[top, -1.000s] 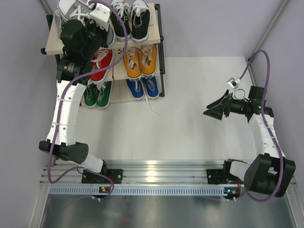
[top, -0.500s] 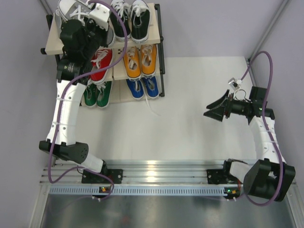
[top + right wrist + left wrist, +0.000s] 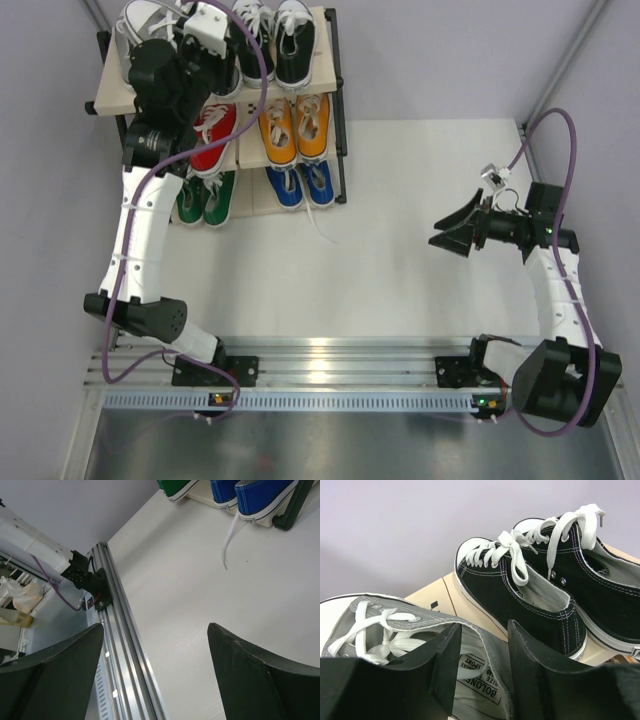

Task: Place and organize the shoes onto the shoe shelf
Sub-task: Place the shoe at the shoe shelf.

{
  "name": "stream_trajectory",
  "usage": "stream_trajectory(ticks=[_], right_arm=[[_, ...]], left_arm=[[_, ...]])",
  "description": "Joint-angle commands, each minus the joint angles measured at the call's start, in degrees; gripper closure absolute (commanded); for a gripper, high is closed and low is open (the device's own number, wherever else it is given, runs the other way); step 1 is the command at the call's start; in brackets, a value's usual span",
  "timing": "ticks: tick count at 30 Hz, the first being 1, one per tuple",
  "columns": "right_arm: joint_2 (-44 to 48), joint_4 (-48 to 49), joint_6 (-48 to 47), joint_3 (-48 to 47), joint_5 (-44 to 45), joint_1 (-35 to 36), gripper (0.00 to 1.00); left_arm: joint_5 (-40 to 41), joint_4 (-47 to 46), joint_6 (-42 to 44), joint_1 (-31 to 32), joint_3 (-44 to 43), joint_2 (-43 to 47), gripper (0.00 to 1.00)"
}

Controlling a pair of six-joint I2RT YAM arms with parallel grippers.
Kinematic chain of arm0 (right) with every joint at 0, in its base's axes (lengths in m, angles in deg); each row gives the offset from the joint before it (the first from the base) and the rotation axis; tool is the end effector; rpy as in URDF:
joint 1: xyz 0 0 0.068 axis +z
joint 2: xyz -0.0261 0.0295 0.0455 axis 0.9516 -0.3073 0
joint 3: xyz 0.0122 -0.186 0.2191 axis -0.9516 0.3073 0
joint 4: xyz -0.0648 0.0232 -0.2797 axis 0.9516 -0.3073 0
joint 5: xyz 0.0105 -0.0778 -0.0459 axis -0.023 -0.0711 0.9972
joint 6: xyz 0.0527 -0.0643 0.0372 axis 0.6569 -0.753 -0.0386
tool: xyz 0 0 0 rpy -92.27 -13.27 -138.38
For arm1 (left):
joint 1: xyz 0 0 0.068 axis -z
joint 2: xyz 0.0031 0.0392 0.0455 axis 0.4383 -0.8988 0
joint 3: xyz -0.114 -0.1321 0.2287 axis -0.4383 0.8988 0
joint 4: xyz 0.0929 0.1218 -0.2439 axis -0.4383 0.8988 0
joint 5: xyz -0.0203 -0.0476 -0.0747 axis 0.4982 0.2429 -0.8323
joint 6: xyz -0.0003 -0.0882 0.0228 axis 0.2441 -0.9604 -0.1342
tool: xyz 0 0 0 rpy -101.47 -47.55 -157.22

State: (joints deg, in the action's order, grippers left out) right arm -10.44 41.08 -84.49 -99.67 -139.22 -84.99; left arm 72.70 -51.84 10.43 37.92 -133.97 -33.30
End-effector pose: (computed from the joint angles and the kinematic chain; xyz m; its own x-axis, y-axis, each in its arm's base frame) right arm 0.2429 0.0270 0.2962 -0.5539 0.0925 -0.8274 -0.7620 0.3439 0.5486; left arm 0.3712 -0.0832 0.5890 0.1865 0.3002 -0.9355 0.2121 0.9174 0.3367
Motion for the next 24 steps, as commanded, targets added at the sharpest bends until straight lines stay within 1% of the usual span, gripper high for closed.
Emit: stream_trajectory(ticks=[1, 4, 5, 11, 15, 17, 21, 24], right_arm=[[1.55, 0.43, -1.83, -0.45, -2.24, -0.65, 0.15], [1.46, 0.43, -1.83, -0.45, -2.15, -0.65, 0.15], [1.55, 0.43, -1.83, -0.45, -2.15, -0.65, 0.15], [1.64, 0.34, -1.92, -0.45, -2.41, -0.65, 0.15], [1.73, 0.34, -1.92, -0.45, -2.33, -0.65, 0.15], [1.72, 0.26, -2.01, -0.54, -2.41, -0.65, 0.15], [1.9, 0.17, -2.01, -0.62, -2.41, -0.65, 0.15], [1.99, -0.01, -2.09, -0.62, -2.41, -0.65, 0.15]], left_arm=[[2.14, -3.13, -2.29, -0.23, -2.29, 0.88, 0.5], [2.67, -2.95, -3.44, -0.23, -3.08, 1.15, 0.46], [4.76, -2.69, -3.79, -0.23, -3.17, 1.15, 0.45], [5.4, -1.64, -7.57, -0.23, -4.57, 1.5, 0.38], [6.19, -1.2, -10.73, -0.23, -6.33, 1.59, 0.37], [5.14, -0.06, -11.7, -0.23, -7.65, 1.15, 0.36], [5.22, 1.7, -12.85, -0.23, -6.87, 1.15, 0.36], [5.92, 3.02, -13.37, -0.23, -5.47, 0.53, 0.39]])
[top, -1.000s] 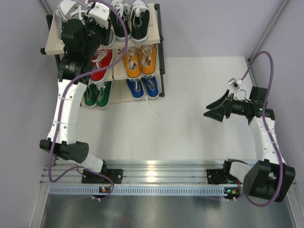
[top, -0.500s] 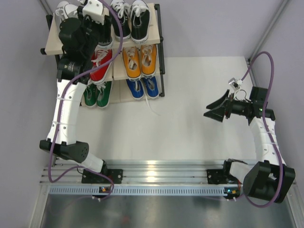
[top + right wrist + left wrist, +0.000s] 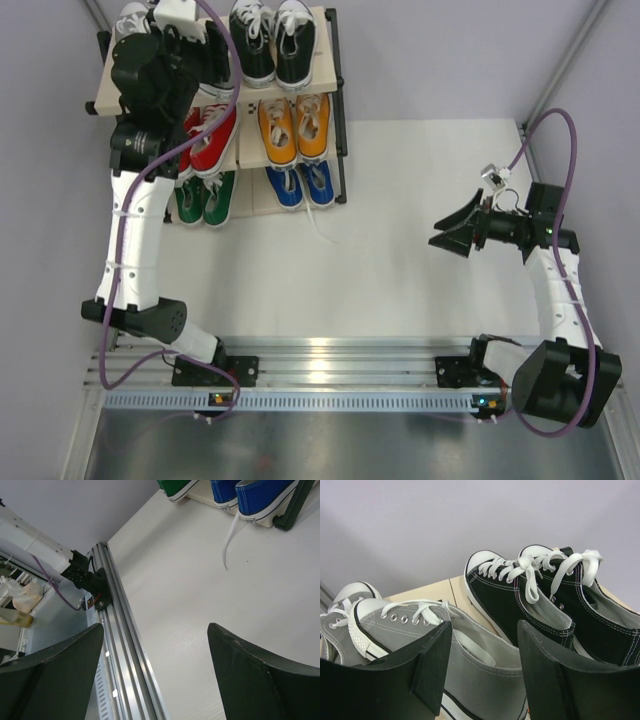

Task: Place and organize the shoes onto the shoe shelf
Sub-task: Place the shoe at the shoe shelf.

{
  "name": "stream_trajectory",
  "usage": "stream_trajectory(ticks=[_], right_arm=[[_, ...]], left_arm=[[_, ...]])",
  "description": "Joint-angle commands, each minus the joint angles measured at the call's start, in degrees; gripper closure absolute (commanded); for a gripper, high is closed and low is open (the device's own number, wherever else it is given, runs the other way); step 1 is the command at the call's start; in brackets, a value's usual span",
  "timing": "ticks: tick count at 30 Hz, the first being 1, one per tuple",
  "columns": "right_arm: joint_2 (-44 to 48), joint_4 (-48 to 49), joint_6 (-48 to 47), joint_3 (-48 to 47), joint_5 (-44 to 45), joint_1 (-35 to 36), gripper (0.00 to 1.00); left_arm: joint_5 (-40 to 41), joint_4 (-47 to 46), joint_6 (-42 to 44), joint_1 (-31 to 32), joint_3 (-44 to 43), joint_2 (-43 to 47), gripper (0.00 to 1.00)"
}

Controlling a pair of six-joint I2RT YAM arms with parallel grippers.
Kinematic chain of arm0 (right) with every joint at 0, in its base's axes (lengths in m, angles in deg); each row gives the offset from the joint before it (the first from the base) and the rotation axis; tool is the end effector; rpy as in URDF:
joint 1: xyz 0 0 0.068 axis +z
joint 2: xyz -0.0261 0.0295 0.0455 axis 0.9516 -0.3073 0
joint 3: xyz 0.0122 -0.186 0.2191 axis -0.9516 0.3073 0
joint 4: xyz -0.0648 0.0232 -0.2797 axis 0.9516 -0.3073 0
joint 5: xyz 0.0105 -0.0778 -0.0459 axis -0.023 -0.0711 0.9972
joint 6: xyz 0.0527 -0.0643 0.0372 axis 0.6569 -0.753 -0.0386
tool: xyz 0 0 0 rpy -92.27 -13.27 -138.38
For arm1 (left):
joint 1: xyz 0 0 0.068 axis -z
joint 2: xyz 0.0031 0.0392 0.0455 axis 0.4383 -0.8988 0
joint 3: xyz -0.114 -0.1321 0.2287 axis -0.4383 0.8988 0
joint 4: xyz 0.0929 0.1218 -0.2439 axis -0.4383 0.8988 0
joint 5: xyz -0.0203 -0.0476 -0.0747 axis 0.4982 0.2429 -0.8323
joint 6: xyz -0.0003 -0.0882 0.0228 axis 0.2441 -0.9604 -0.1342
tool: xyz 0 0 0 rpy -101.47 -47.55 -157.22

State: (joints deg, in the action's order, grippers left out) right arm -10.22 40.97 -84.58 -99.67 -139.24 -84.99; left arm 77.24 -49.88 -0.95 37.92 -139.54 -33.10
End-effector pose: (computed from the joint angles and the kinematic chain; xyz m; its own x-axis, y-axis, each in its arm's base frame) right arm 0.2421 0.0272 0.2970 -0.5512 0.0916 -0.8293 -0.7641 0.3440 0.5458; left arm 0.3515 -0.0724 0.6199 0.1940 0.1023 -0.9757 0.1599 0.9779 0.1343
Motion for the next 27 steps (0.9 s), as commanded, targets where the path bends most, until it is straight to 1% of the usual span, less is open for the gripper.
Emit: stream_trajectory(ticks=[1, 3, 8, 13, 14, 17, 18, 20, 24, 27], right_arm=[[1.94, 0.1, -2.01, -0.62, -2.48, -0.65, 0.15], [1.86, 0.01, -2.09, -0.62, -2.57, -0.65, 0.15], [1.77, -0.16, -2.36, -0.62, -2.48, -0.65, 0.15], [1.68, -0.25, -2.53, -0.71, -2.66, -0.65, 0.15], [1.6, -0.25, -2.53, -0.71, -2.48, -0.65, 0.15], [1.59, -0.43, -2.71, -0.71, -2.39, -0.65, 0.15], [1.68, -0.43, -2.71, -0.71, -2.48, -0.65, 0.15], [1.68, -0.51, -2.8, -0.62, -2.39, -0.65, 0.15], [1.68, -0.69, -3.06, -0.62, -2.39, -0.65, 0.15], [1.68, -0.78, -3.15, -0.8, -2.13, -0.65, 0.15]], left_arm=[[1.38, 1.23, -2.08, -0.23, 0.55, 0.42, 0.4], [1.38, 1.5, -2.16, -0.32, 1.69, 0.51, 0.42], [0.76, 1.59, -3.65, -0.32, 1.61, 1.65, 0.37], [2.34, 0.71, -7.79, -0.32, -2.77, 1.83, 0.35], [3.13, 0.45, -10.57, -0.32, -3.22, 1.92, 0.34], [4.63, 0.09, -13.31, -0.32, -3.66, 2.27, 0.33], [5.59, -0.08, -14.89, -0.23, -2.88, 2.7, 0.31], [5.77, 0.18, -15.26, -0.32, -2.52, 3.15, 0.31], [6.12, 0.44, -17.54, -0.32, -1.47, 4.55, 0.27], [7.18, 2.72, -21.05, -0.32, -0.33, 6.05, 0.19]])
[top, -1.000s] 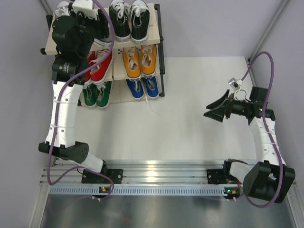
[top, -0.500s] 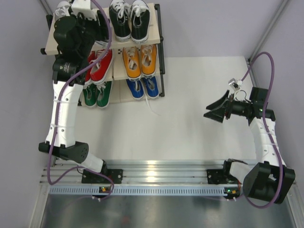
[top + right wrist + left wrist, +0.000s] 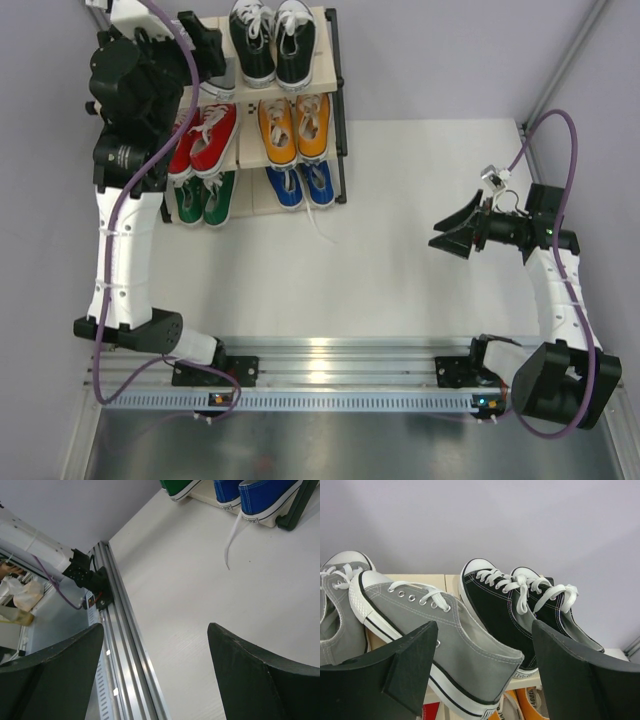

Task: Place and organize the shoes onto the shoe shelf
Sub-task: Place the shoe at the shoe shelf, then adjust the shoe at the shoe shelf.

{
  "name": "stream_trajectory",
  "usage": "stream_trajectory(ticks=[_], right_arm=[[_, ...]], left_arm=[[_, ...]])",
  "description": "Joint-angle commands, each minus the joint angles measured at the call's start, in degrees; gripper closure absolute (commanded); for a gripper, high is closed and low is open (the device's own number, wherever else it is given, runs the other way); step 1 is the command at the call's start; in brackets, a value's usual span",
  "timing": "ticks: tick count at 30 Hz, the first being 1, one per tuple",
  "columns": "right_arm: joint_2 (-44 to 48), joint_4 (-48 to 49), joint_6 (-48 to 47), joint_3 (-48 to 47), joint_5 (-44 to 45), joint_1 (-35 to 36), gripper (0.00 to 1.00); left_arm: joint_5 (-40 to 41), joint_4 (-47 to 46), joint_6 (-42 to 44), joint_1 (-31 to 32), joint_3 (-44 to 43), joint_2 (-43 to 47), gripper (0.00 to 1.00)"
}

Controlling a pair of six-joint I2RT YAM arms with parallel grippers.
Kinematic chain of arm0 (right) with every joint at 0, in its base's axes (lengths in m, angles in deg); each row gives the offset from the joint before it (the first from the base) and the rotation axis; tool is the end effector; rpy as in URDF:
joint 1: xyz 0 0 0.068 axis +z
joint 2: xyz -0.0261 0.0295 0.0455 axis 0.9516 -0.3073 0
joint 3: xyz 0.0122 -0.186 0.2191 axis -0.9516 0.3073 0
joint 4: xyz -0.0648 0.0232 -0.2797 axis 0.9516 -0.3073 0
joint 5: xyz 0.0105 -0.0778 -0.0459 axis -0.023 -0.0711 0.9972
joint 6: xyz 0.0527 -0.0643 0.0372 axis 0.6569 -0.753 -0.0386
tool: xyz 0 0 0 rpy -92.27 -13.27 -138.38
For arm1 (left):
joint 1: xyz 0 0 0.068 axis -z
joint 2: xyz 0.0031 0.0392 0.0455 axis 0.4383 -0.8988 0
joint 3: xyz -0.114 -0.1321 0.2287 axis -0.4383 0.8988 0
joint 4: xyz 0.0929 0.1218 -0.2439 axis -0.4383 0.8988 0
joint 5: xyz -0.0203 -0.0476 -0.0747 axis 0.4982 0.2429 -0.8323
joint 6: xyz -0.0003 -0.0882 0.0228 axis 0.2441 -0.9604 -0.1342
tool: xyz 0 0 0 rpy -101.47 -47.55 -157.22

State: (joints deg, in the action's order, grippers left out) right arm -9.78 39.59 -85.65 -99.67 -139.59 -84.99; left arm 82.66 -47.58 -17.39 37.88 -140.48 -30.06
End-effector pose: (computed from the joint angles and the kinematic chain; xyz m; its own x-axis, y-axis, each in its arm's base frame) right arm 0.2389 0.0280 0.2974 -0.5497 0.0895 -0.8305 -0.7676 0.3381 0.5445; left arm 0.3232 -0.0583 0.6364 0.1822 -0.1863 -0.9655 0.1210 0.9787 -0.1660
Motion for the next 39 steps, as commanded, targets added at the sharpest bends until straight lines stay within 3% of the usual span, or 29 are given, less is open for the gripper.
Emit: stream_trajectory(ticks=[1, 10, 16, 25, 39], right_arm=[[1.16, 0.6, -2.08, -0.8, -1.87, -0.65, 0.15], [1.07, 0.34, -2.34, -0.89, -1.69, -0.65, 0.15], [0.9, 0.07, -2.6, -0.89, -1.51, -0.65, 0.15], [0.81, 0.07, -2.6, -0.89, -1.34, -0.56, 0.15], [1.16, -0.28, -2.6, -1.06, -1.87, -0.65, 0.15]], left_arm=[[2.11, 1.3, -5.5, -0.28, 1.22, 3.79, 0.18], [12.12, 4.39, -18.48, -0.28, 12.38, 11.35, 0.11], [13.71, 5.79, -27.46, -0.28, 15.03, 14.08, 0.08], [9.06, 7.11, -39.86, -0.36, 15.82, 11.8, 0.1], [3.7, 7.02, -48.48, -2.56, 17.05, 9.61, 0.2]])
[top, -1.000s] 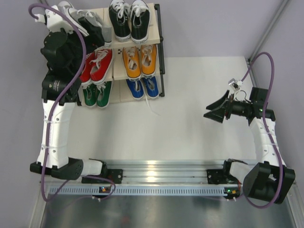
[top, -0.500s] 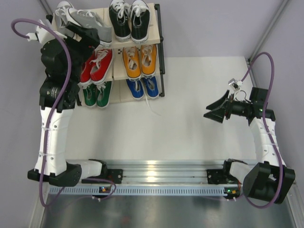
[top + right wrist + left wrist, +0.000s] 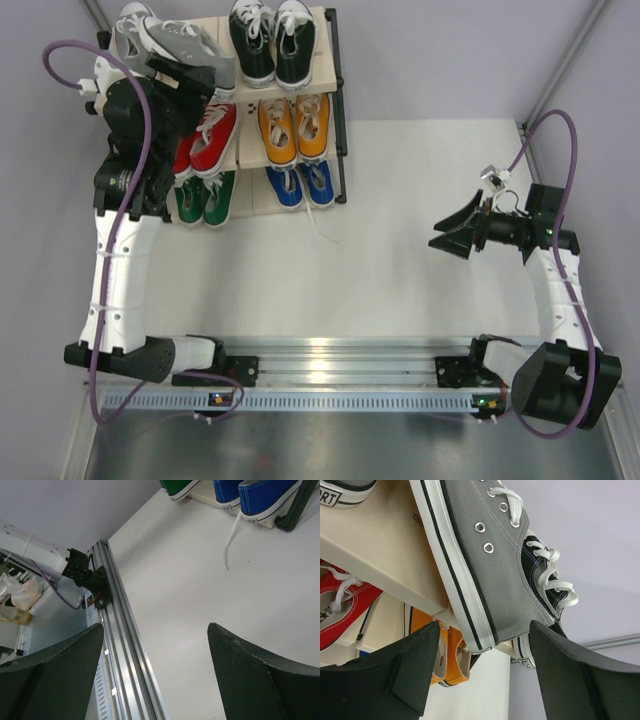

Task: Place and organize the shoes onto the shoe shelf
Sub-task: Adjust the shoe at the shoe shelf.

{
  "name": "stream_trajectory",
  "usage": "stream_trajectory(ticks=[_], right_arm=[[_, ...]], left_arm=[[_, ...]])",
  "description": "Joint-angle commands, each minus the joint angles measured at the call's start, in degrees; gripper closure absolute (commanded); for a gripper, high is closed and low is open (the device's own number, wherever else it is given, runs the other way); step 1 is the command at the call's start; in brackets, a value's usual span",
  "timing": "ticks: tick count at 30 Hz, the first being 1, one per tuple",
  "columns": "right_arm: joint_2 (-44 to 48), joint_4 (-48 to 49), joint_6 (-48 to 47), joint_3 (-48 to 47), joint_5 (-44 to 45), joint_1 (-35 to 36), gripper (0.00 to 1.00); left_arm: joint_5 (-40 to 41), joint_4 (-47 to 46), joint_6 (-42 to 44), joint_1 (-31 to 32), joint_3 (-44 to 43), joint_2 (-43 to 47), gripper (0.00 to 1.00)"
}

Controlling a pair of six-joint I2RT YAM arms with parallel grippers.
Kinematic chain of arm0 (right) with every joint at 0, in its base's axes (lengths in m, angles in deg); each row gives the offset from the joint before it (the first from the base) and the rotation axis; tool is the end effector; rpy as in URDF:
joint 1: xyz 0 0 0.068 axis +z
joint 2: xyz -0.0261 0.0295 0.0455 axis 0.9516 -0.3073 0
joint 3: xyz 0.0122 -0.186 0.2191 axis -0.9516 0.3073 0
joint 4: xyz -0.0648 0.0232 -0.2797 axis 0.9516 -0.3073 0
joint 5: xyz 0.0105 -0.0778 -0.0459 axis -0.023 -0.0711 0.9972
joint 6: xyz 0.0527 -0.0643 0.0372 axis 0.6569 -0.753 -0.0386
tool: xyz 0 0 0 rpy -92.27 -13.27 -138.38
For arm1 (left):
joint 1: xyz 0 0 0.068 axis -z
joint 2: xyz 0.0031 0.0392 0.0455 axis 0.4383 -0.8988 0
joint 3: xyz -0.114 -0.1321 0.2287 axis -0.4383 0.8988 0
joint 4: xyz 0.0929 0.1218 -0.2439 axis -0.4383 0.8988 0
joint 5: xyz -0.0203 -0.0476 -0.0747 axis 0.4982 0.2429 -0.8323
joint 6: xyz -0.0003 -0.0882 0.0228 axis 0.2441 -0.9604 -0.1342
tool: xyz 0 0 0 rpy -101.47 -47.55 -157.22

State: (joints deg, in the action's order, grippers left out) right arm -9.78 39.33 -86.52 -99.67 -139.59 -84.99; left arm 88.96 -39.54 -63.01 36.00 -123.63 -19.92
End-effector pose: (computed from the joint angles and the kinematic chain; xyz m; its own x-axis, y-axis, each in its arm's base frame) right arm 0.2386 0.0280 0.2972 -0.5417 0.0852 -0.8362 -0.7735 0.3389 0.5356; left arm 0.3034 -0.0349 0.5656 0.0105 -0.8024 -0.5967 -0.0731 0.5945 -0.8007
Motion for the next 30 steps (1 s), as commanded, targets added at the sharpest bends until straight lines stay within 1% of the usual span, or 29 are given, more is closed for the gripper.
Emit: stream_trajectory(ticks=[1, 7, 9, 10, 12, 14, 15, 16, 17, 18, 19, 20, 21, 22, 26, 28, 30], right_arm=[[1.16, -0.02, -1.82, -1.06, -1.78, -0.65, 0.15], [1.33, -0.19, -1.82, -1.24, -2.04, -0.74, 0.15], [1.42, -0.11, -1.82, -1.15, -2.04, -0.83, 0.15], [1.51, -0.11, -1.73, -1.15, -2.04, -0.91, 0.15], [1.42, -0.19, -1.82, -1.24, -2.22, -0.91, 0.15], [1.51, -0.19, -1.73, -1.15, -2.31, -1.09, 0.15], [1.6, -0.28, -1.82, -1.24, -2.31, -1.09, 0.15], [1.51, -0.19, -1.73, -1.24, -2.48, -1.18, 0.15], [1.42, -0.19, -1.82, -1.24, -2.48, -1.26, 0.15], [1.42, -0.19, -1.82, -1.15, -2.48, -1.27, 0.15], [1.33, -0.28, -1.82, -1.24, -2.48, -1.27, 0.15], [1.33, -0.28, -1.82, -1.24, -2.48, -1.27, 0.15], [1.25, -0.37, -1.82, -1.24, -2.48, -1.27, 0.15], [1.25, -0.37, -1.99, -1.24, -2.48, -1.27, 0.15], [1.16, -0.63, -2.17, -1.33, -2.48, -1.27, 0.15], [1.07, -0.63, -2.26, -1.33, -2.48, -1.18, 0.15], [1.07, -0.81, -2.43, -1.33, -2.57, -1.27, 0.15]], left_arm=[[-2.95, -1.45, -3.13, -1.03, 0.29, -0.71, 0.23], [-6.64, -2.95, -2.34, -2.53, 0.46, -2.3, 0.39], [-8.65, -3.91, -1.64, -3.31, 1.07, -2.38, 0.42], [-9.1, -4.27, -1.2, -3.58, 2.21, -2.3, 0.5], [-11.29, -6.99, -0.32, -4.54, 3.88, -1.42, 0.57], [-12.62, -9.27, 0.82, -5.34, 6.17, -0.72, 0.73], [-12.62, -9.8, 1.26, -5.95, 6.44, -0.37, 0.76], [-16.62, -10.24, 2.66, -6.22, 6.87, -0.28, 0.8], [-17.97, -10.86, 3.28, -6.66, 6.88, -0.28, 0.88], [-19.9, -11.21, 3.55, -7.79, 7.05, -0.45, 0.92], [-23.66, -11.65, 4.07, -8.59, 7.23, -0.63, 0.95], [-25.61, -12.09, 4.25, -9.38, 7.23, -0.8, 0.98], [-27.54, -12.88, 4.25, -11.65, 7.49, -0.89, 0.99], [-30.52, -13.06, 4.08, -12.63, 7.49, -0.98, 0.99], [-35.46, -13.59, 2.06, -18.42, 7.76, -2.12, 1.0], [-35.91, -13.67, 1.53, -19.58, 7.58, -2.38, 0.98], [-36.79, -13.85, 0.3, -20.89, 7.15, -3.09, 0.95]])
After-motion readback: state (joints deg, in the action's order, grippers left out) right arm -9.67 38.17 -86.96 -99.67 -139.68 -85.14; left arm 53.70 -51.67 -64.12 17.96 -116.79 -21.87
